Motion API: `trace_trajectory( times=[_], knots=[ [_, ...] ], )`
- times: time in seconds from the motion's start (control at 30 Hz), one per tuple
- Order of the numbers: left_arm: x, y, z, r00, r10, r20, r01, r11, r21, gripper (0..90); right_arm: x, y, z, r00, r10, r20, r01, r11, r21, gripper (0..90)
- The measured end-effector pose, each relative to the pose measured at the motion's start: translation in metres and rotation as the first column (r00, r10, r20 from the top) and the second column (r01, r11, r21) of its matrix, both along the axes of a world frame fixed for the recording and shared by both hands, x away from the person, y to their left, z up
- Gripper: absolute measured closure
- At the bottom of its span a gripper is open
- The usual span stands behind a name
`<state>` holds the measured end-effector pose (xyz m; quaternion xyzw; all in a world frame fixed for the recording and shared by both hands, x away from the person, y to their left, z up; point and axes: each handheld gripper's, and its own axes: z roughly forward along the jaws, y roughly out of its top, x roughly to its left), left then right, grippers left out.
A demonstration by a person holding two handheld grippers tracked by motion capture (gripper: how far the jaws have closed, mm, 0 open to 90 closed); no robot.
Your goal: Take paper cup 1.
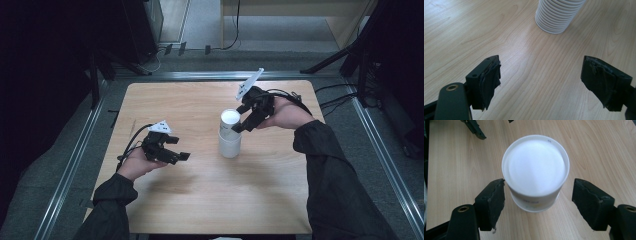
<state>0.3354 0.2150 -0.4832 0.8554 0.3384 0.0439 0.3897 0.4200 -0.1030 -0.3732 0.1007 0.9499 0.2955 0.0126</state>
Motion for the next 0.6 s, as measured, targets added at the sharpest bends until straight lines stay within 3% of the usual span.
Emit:
trace_trajectory(
  times=[0.1, 0.43, 0.6],
  knots=[
    [0.000, 0.000, 0.000, 1.0000, -0.001, 0.000, 0.001, 1.0000, -0.001, 16.2, 0.001, 0.007, 0.000, 0.9999, 0.013, -0.006, -0.013, 1.000, -0.013, 26.3],
    [-0.001, 0.000, 0.000, 1.0000, -0.008, -0.003, 0.008, 1.0000, 0.000, 16.2, 0.005, 0.026, 0.002, 0.9987, 0.033, -0.038, -0.037, 0.992, -0.123, 26.2],
    [-0.001, 0.000, -0.001, 0.9999, -0.012, -0.003, 0.012, 0.9999, 0.002, 16.2, 0.005, 0.034, 0.004, 0.9987, 0.023, -0.045, -0.030, 0.987, -0.158, 30.3]
  ],
)
